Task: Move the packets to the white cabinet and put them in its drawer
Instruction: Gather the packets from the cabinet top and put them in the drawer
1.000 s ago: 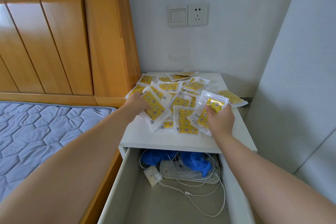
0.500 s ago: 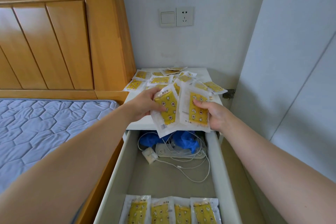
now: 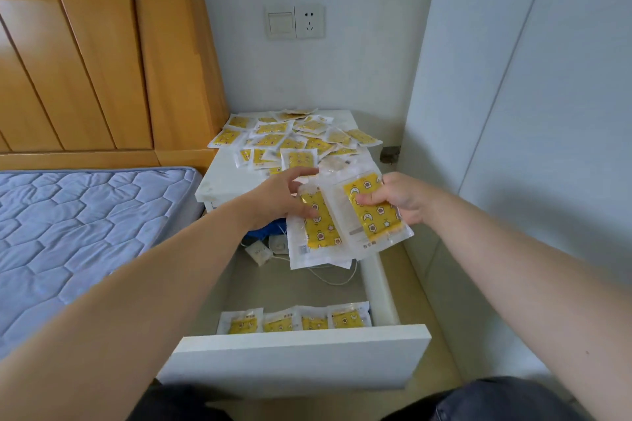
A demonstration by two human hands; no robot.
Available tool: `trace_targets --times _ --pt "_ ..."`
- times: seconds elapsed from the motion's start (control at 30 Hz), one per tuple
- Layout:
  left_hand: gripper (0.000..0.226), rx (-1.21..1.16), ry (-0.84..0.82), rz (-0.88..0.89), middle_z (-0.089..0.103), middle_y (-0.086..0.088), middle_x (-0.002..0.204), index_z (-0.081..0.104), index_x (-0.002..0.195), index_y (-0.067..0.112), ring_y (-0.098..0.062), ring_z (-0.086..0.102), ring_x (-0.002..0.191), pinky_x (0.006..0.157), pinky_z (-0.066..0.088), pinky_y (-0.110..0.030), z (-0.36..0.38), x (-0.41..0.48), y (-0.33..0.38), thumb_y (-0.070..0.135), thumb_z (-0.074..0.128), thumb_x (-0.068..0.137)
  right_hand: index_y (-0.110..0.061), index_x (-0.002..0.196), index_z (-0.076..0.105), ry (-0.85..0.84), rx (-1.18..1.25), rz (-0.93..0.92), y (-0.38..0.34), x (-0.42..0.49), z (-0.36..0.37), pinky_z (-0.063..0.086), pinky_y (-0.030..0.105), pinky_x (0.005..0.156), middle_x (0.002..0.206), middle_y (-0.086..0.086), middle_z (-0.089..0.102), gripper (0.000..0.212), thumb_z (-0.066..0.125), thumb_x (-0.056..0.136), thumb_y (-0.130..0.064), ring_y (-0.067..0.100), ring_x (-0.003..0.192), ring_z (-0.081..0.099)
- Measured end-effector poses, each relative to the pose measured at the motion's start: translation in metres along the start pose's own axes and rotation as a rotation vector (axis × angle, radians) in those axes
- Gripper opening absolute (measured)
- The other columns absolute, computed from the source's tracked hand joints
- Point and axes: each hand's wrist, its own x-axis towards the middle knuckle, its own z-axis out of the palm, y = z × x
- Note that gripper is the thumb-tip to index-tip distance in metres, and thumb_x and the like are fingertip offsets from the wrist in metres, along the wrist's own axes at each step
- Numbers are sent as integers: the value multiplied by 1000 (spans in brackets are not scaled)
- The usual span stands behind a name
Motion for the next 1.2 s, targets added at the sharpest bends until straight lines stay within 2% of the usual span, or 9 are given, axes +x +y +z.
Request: trace_targets --times 0.13,0.23,0.33,0.47,0.67,0.8,0.9,1.0,1.2 --pt "78 -250 -8 -90 63 -23 118 43 137 24 -35 68 97 77 59 -43 19 -5 -39 -13 71 74 0 110 63 31 -3 0 37 -4 15 50 46 92 112 15 67 27 65 83 0 32 105 63" --pt "61 -374 6 -128 67 -17 115 53 130 11 -35 67 102 87 53 -54 25 -4 -75 -11 69 76 -1 111 63 72 85 17 66 5 28 53 46 86 112 17 67 32 69 80 -2 31 100 65" --pt "50 -443 124 -182 68 -14 114 56 126 8 -33 66 103 85 55 -50 23 -6 -107 -9 67 80 -2 123 57 145 158 71 94 24 38 50 51 90 119 16 65 63 83 67 -12 32 107 63" --pt "43 -323 352 -311 66 -4 109 57 122 15 -23 65 97 74 55 -38 2 -7 -136 1 69 83 -10 110 64 171 241 192 114 40 52 54 48 77 108 14 69 24 65 86 -6 29 92 67" --pt "37 -174 413 -396 65 -2 108 57 116 17 -19 64 94 84 54 -41 -28 -7 -167 5 70 83 -10 115 59 216 196 382 119 67 76 50 53 81 104 14 67 25 58 91 -4 33 98 63" --pt "36 -330 480 -329 67 0 107 57 117 19 -20 66 97 85 56 -41 -34 1 -182 5 68 85 -9 124 53 265 136 470 130 91 91 49 58 86 111 18 65 35 54 90 -1 37 101 62" --pt "31 -38 548 -226 62 9 101 54 113 24 -10 62 91 75 53 -27 -34 2 -184 12 67 87 -2 118 53 219 -4 590 140 100 109 52 54 74 108 21 65 28 54 90 2 37 94 64" --pt "26 278 540 -109 60 7 98 57 112 23 -9 59 90 59 45 -15 -31 1 -188 10 62 89 3 109 55 114 -89 688 148 104 133 50 53 81 112 24 65 18 53 91 3 37 99 64" --pt "39 289 668 7 60 3 115 56 121 23 -12 57 102 68 49 -18 -35 5 -189 7 64 86 1 109 52 -83 33 682 157 109 181 47 44 81 106 20 63 18 40 95 -1 35 109 60"
